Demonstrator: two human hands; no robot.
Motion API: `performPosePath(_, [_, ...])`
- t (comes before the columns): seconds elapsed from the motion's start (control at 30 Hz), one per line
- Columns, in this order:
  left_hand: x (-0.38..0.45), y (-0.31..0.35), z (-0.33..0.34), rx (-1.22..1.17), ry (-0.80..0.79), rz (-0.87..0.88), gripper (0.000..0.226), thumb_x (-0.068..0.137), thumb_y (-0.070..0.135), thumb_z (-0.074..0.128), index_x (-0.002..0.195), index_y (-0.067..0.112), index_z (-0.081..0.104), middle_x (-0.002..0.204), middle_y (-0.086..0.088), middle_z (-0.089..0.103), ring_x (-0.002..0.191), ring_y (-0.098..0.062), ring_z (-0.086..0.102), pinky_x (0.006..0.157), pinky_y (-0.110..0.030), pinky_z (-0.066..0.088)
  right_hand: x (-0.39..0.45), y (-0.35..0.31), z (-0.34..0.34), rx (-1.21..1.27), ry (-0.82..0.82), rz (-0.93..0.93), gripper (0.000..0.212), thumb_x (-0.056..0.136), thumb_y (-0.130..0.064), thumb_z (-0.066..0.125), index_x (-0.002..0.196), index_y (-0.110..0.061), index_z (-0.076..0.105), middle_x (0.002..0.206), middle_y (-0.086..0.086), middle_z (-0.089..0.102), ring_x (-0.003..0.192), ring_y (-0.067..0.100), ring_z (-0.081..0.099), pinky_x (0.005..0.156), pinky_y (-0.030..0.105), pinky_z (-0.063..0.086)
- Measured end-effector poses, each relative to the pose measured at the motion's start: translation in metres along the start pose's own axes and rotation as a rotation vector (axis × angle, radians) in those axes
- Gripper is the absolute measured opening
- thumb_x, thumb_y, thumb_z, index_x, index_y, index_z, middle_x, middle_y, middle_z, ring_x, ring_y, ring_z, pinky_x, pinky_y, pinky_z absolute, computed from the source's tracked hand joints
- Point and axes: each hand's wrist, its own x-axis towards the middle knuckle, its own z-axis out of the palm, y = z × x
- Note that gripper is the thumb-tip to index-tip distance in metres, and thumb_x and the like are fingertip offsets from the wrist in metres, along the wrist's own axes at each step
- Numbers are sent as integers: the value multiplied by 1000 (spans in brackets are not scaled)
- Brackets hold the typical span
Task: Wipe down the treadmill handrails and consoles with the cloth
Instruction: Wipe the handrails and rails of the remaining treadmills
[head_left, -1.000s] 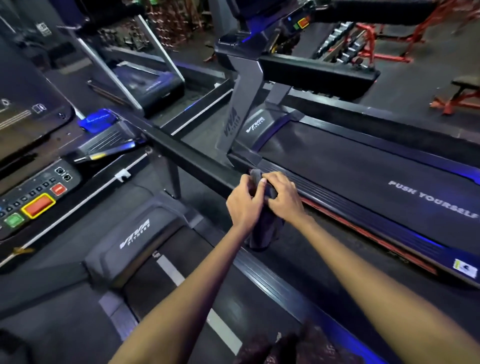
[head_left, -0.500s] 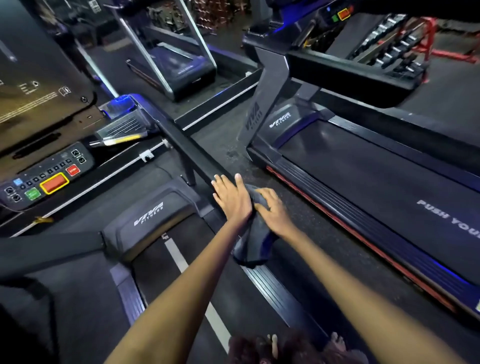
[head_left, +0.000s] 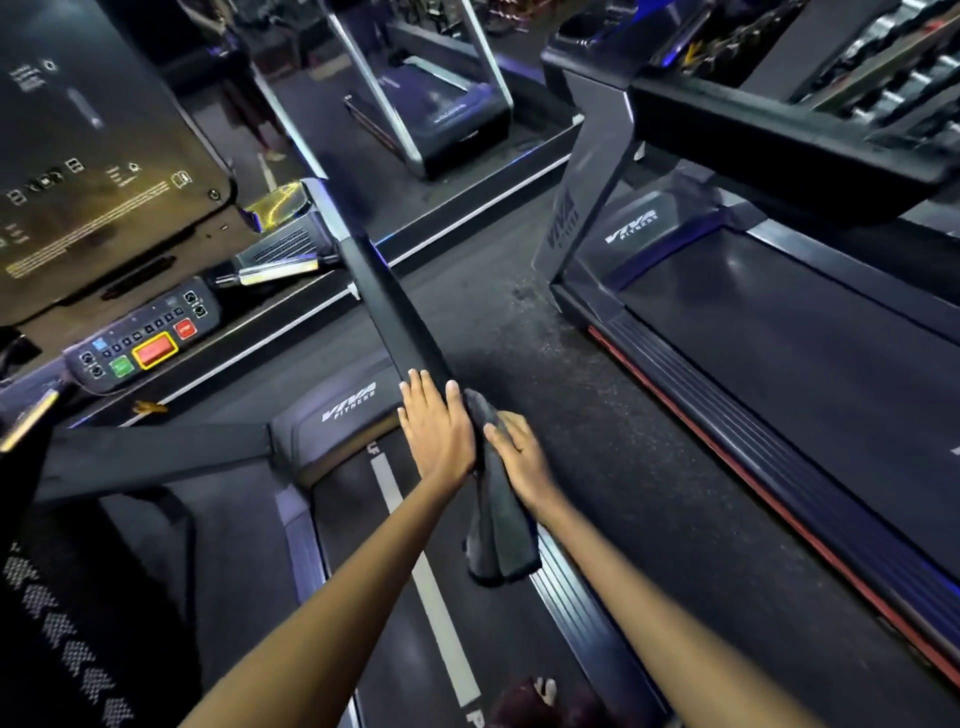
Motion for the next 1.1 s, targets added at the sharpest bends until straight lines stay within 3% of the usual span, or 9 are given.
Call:
performPosePath(0.17, [-2, 2, -2, -68, 36, 4, 50, 104, 26, 24, 149, 5, 16, 159, -6, 10, 147, -17, 1, 117, -32, -1, 31, -19, -5, -50, -98, 2, 29, 92, -11, 57, 115, 6, 61, 113, 14, 53, 104, 15, 50, 87, 11, 36])
performPosePath(0.27, [-4, 1, -1, -75, 45, 14, 50, 104, 26, 24, 149, 5, 16, 158, -6, 11, 147, -16, 1, 116, -29, -2, 21, -10, -7, -27, -129, -46, 19, 91, -12, 59, 109, -10, 63, 112, 10, 51, 108, 21, 51, 97, 29, 39])
performPosePath(0.37, [-4, 3, 0, -83, 63, 10, 51, 104, 26, 27, 149, 5, 17, 158, -6, 11, 147, -16, 2, 115, -26, -2, 5, 8, -12, -7, -161, -1, 19, 93, -21, 56, 111, -29, 53, 126, 7, 52, 117, 20, 51, 101, 35, 39])
performPosePath(0.53, [-6, 7, -2, -85, 57, 16, 53, 103, 27, 31, 149, 5, 15, 159, -5, 9, 146, -16, 0, 116, -24, -2, 39, -3, -9, -78, -190, 45, 30, 95, -13, 52, 121, 2, 58, 121, 18, 53, 113, 27, 53, 90, 19, 35])
performPosePath(0.7, [-4, 1, -1, -45, 30, 17, 62, 101, 42, 31, 150, 9, 12, 159, -1, 5, 146, -10, -4, 115, -23, -4, 58, -8, -7, -72, -259, 31, 33, 94, -17, 55, 122, 0, 58, 120, 13, 53, 115, 25, 53, 100, 31, 38])
performPosePath(0.83, [-4, 3, 0, -18, 26, 28, 66, 99, 47, 31, 151, 11, 10, 159, 0, 3, 146, -11, -6, 114, -22, -4, 24, 9, -14, 6, -344, 43, 42, 97, -19, 49, 138, -11, 42, 132, -8, 37, 119, 5, 39, 102, 20, 30])
performPosePath(0.9, [-4, 4, 0, 15, 30, 20, 68, 98, 49, 30, 151, 11, 10, 159, 0, 3, 146, -11, -5, 114, -22, -4, 26, 12, -13, 24, -286, 66, 38, 97, -14, 47, 134, -5, 44, 131, 1, 42, 115, 8, 43, 94, 14, 32])
performPosePath(0.97, [-4, 6, 0, 38, 34, 16, 70, 97, 51, 31, 151, 11, 10, 159, 0, 4, 146, -11, -5, 115, -23, -4, 43, 9, -9, -32, -264, 85, 34, 97, -11, 48, 126, 5, 49, 127, 14, 44, 113, 20, 47, 94, 19, 34])
performPosePath(1.1, [-5, 7, 0, 55, 38, 8, 65, 99, 41, 36, 151, 11, 10, 159, 0, 4, 146, -12, -4, 116, -26, -2, 73, 4, -5, -143, -334, 23, 30, 97, -18, 48, 116, 3, 58, 110, 7, 35, 99, 22, 48, 90, 26, 37])
